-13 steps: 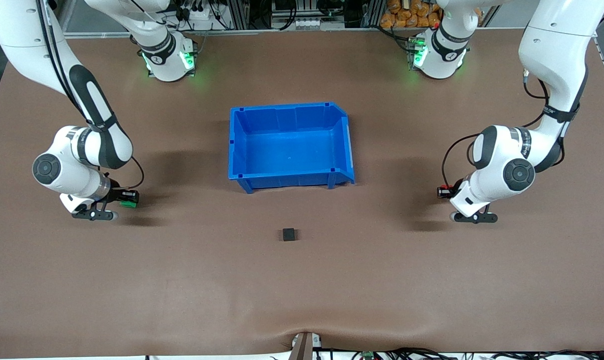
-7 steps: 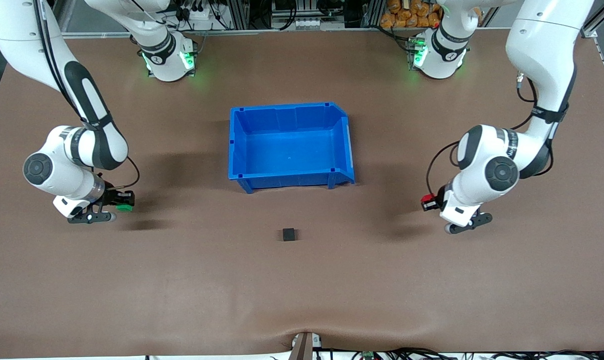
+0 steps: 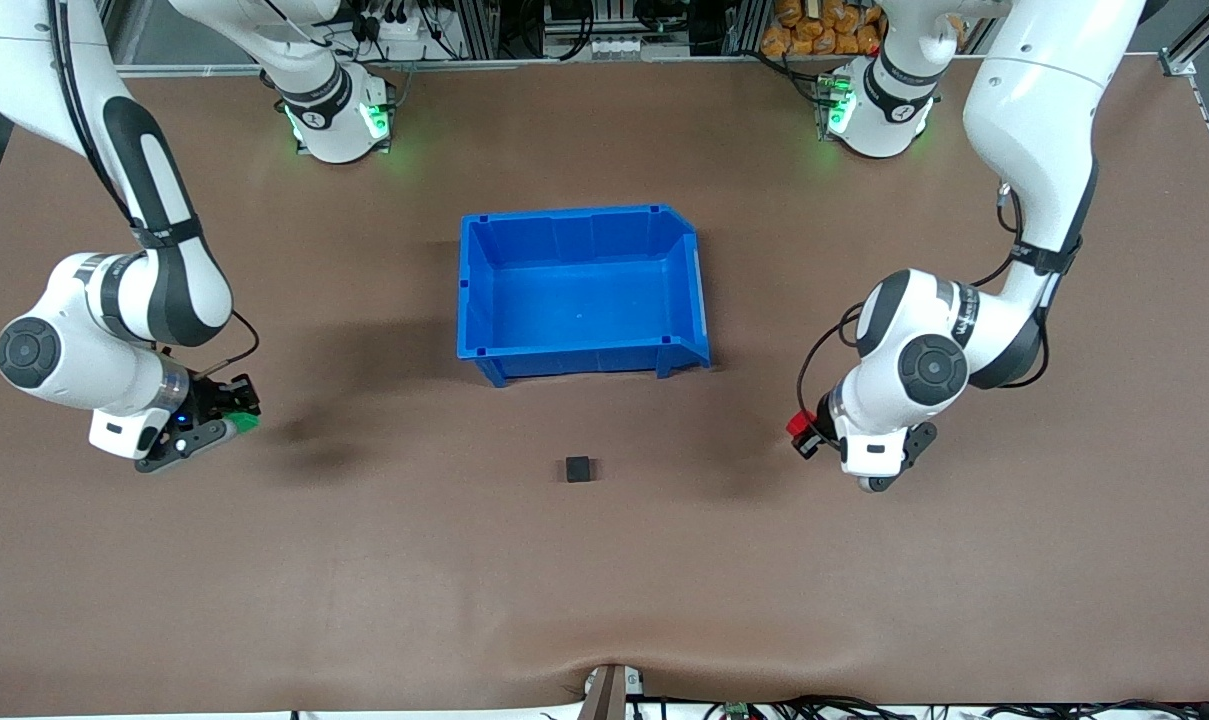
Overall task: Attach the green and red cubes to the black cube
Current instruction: 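Lift the green cube with the right gripper while the left gripper lifts the red cube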
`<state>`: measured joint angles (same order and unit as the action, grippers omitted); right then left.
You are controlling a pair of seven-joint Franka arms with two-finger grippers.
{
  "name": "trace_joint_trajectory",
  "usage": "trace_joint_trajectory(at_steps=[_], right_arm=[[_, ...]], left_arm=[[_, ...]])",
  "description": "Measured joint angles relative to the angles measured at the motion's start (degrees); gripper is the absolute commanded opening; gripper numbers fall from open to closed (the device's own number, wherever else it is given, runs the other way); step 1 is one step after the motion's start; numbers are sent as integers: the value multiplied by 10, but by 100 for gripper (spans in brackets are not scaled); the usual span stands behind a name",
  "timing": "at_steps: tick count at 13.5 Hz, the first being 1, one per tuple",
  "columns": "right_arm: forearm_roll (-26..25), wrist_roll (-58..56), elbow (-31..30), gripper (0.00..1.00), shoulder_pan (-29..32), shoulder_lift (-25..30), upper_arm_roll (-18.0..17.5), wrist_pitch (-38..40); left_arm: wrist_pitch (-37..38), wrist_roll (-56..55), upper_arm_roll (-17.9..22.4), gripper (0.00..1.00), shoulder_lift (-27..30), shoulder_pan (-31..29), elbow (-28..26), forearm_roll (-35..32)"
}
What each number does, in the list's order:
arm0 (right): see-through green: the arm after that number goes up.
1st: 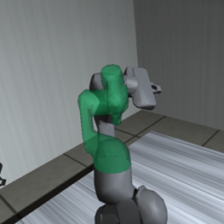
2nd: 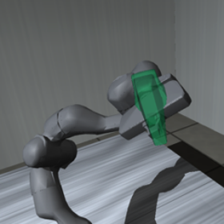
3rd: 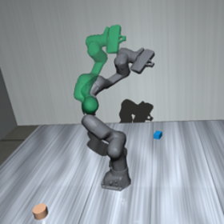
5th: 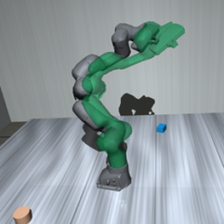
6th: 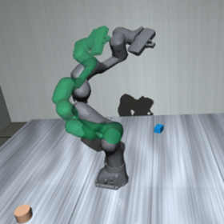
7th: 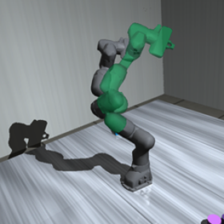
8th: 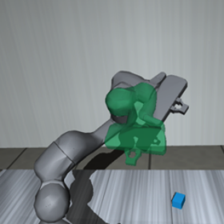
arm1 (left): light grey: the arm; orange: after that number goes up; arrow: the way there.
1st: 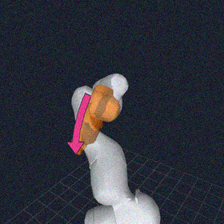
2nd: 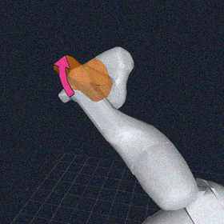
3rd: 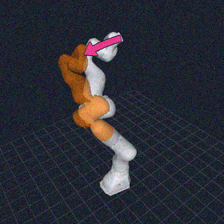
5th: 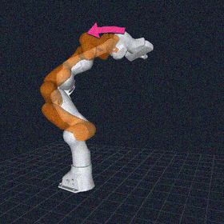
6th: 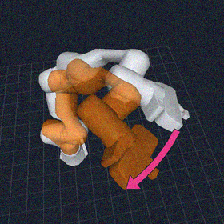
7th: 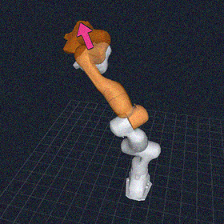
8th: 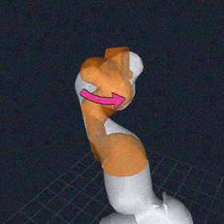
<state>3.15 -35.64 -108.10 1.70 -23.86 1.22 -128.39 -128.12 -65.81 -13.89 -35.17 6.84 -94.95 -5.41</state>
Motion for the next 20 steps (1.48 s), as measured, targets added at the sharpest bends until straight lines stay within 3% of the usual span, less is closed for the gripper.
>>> trace_joint_trajectory(at_steps=[4,13,20], right_arm=[[0,-110,27,0,-30,0,-9,2],[-1,-408,43,0,-45,0,-10,2],[0,-500,51,0,-52,0,-11,-4]], left_arm=[[0,-86,0,0,-33,23,46,0],[0,-213,0,0,-58,41,86,10],[-26,-262,0,0,-75,53,109,41]])
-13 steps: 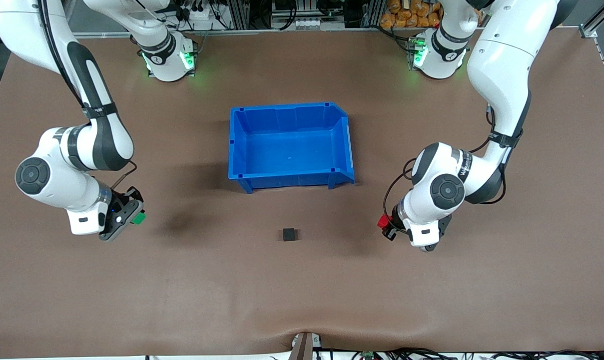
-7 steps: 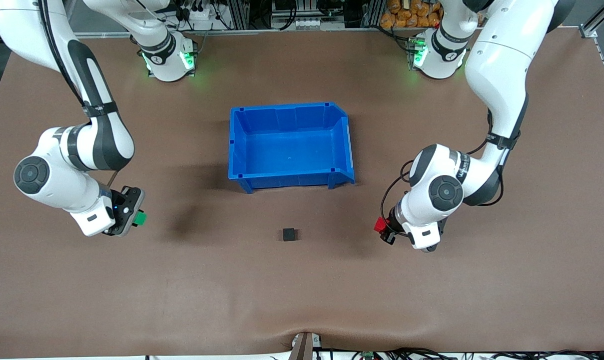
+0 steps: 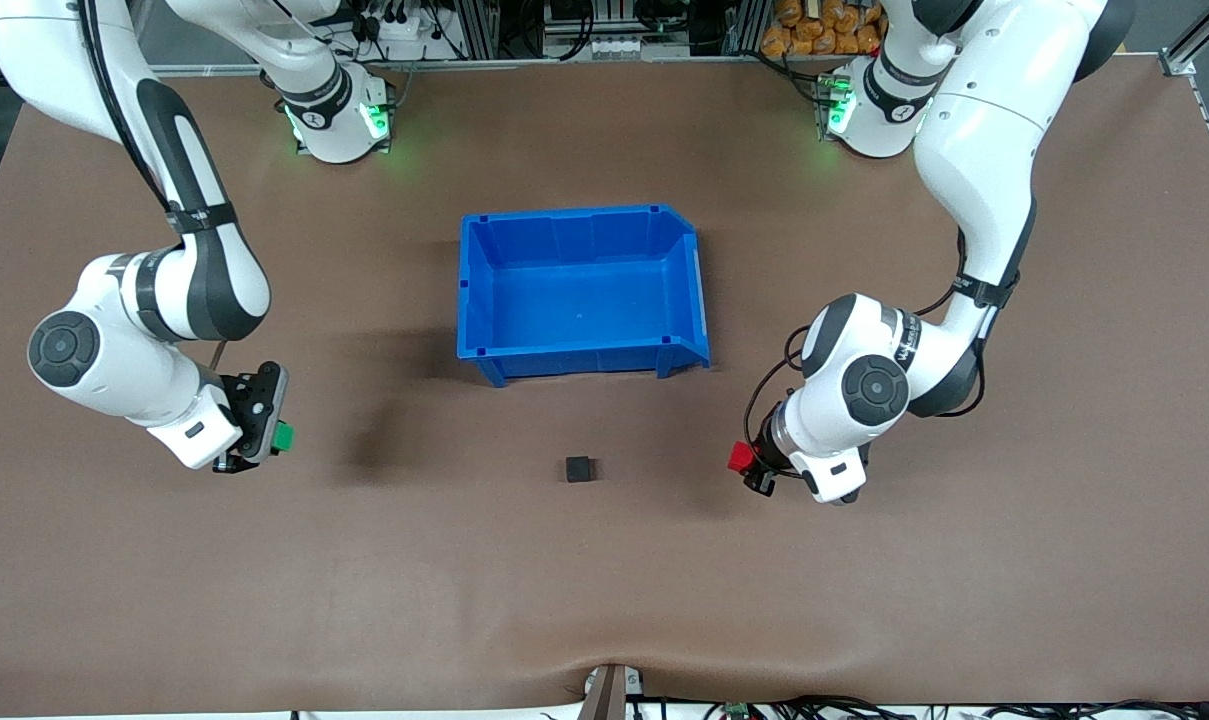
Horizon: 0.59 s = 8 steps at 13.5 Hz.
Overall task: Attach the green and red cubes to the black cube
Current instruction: 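Lift the green cube with the right gripper while the left gripper lifts the red cube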
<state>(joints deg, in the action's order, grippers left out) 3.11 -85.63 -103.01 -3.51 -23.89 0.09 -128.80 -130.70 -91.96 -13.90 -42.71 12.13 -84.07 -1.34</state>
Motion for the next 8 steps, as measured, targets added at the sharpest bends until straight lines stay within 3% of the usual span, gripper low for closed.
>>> trace_joint_trajectory(at_steps=[8], right_arm=[[0,-62,15,0,-44,-1,-2,2]], left_arm=[[-58,-29,0,0,-26,22,11,9]])
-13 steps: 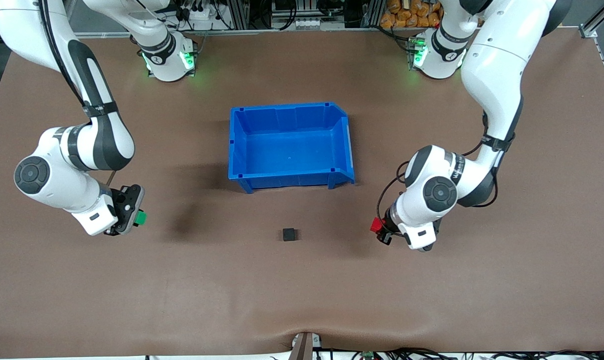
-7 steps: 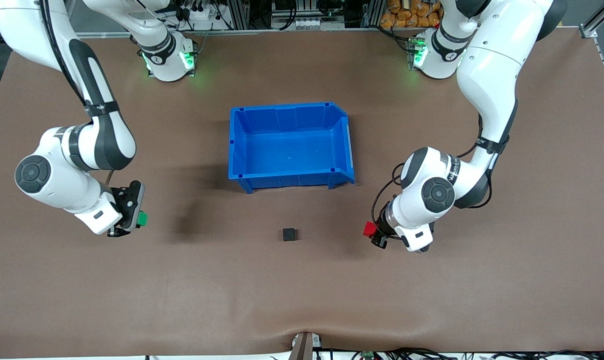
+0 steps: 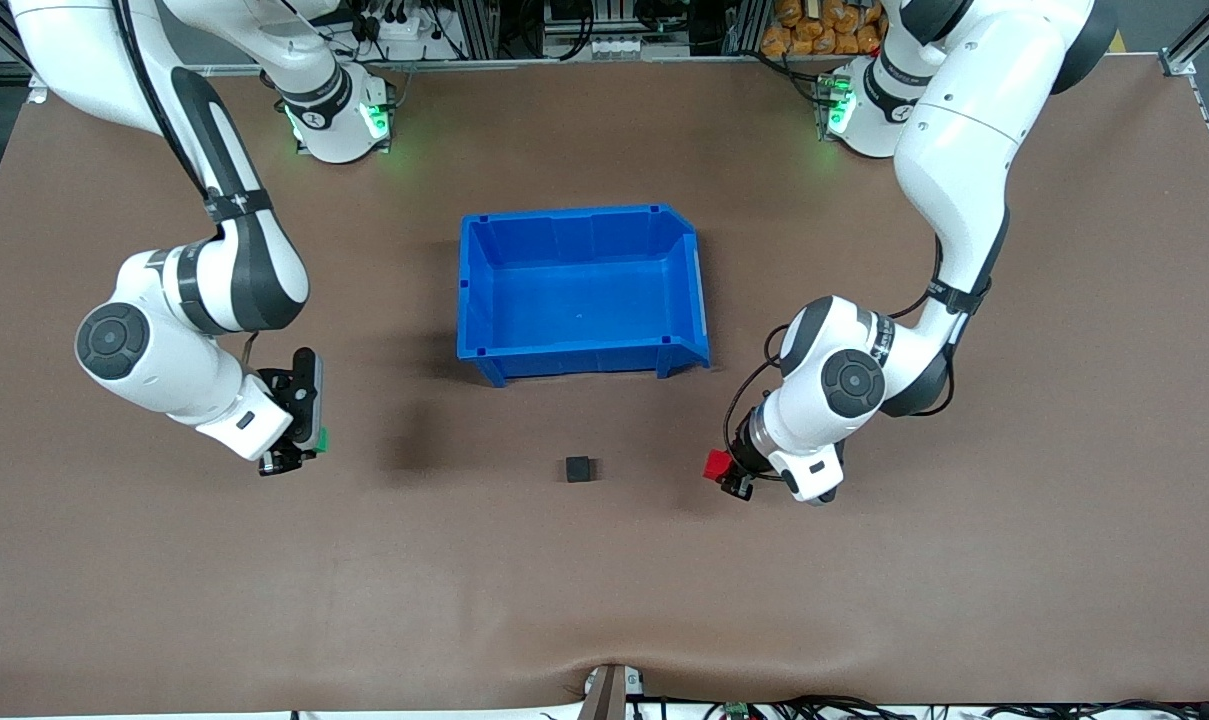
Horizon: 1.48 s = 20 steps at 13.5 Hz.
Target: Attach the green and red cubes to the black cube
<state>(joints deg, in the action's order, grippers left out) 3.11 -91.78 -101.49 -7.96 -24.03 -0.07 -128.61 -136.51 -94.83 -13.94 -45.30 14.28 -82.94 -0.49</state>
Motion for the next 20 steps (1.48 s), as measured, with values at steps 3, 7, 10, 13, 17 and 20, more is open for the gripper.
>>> trace_joint_trajectory(at_steps=[3,7,10,13,17,20], right_arm=[[0,3,0,0,0,-3,3,4],[0,74,0,0,-1,-4,3,33],[0,147,0,0,-16,-5,2,52],[0,181,0,0,-46,-9,1,53],[0,185,1,0,-57,-19,1,48],[0,196,11,0,-67,-30,1,45]], left_arm=[[-1,-16,0,0,-21,20,27,0],[-2,-42,0,0,-45,37,52,0],[-2,-90,0,0,-61,42,70,1],[-2,-134,-1,0,-78,53,89,3],[-2,-168,-1,0,-87,66,95,35],[-2,-209,0,0,-88,79,96,37]])
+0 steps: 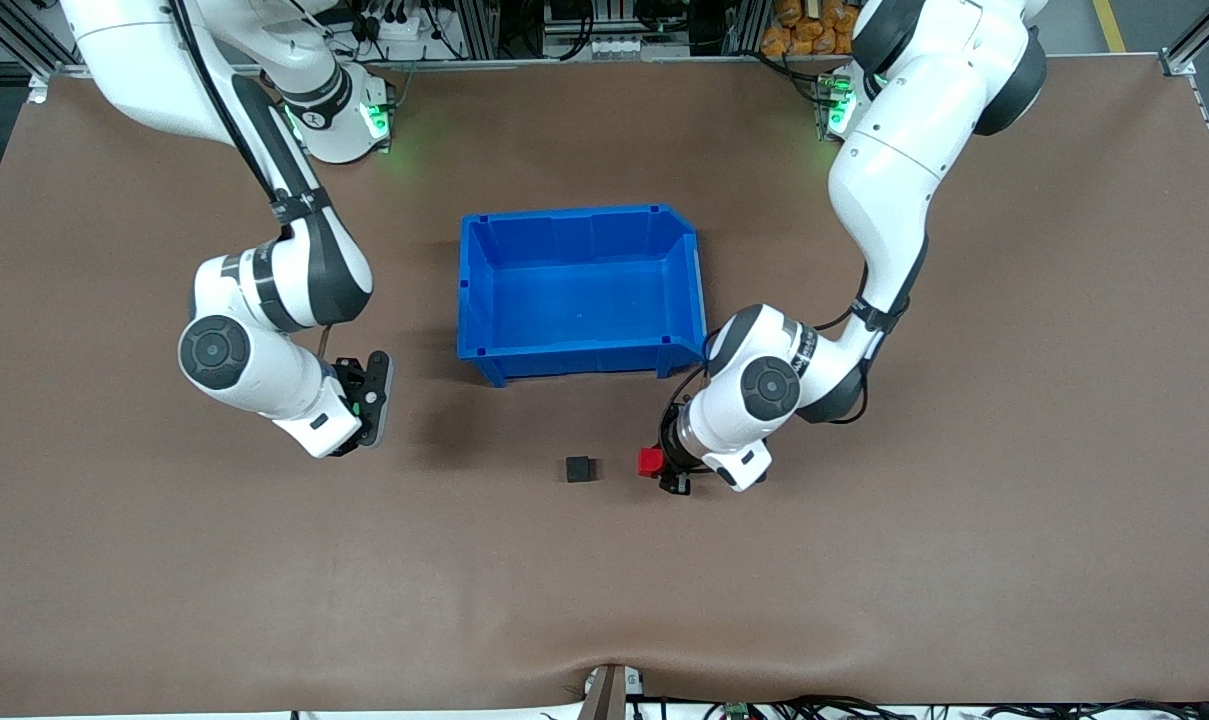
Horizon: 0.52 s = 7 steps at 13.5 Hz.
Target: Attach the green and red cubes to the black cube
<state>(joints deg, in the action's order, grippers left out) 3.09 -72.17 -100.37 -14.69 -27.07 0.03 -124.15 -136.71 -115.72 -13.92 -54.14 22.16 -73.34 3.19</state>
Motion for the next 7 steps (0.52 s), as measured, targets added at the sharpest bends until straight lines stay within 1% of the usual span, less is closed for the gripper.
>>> trace_joint_trajectory(at_steps=[5,7], right_arm=[[1,26,59,0,-24,-42,-1,0],[1,48,77,0,-41,-60,-1,0]], left_arm=[[-15,-37,10,0,-6,22,3,0],[-30,-37,16,0,-19,29,16,0]])
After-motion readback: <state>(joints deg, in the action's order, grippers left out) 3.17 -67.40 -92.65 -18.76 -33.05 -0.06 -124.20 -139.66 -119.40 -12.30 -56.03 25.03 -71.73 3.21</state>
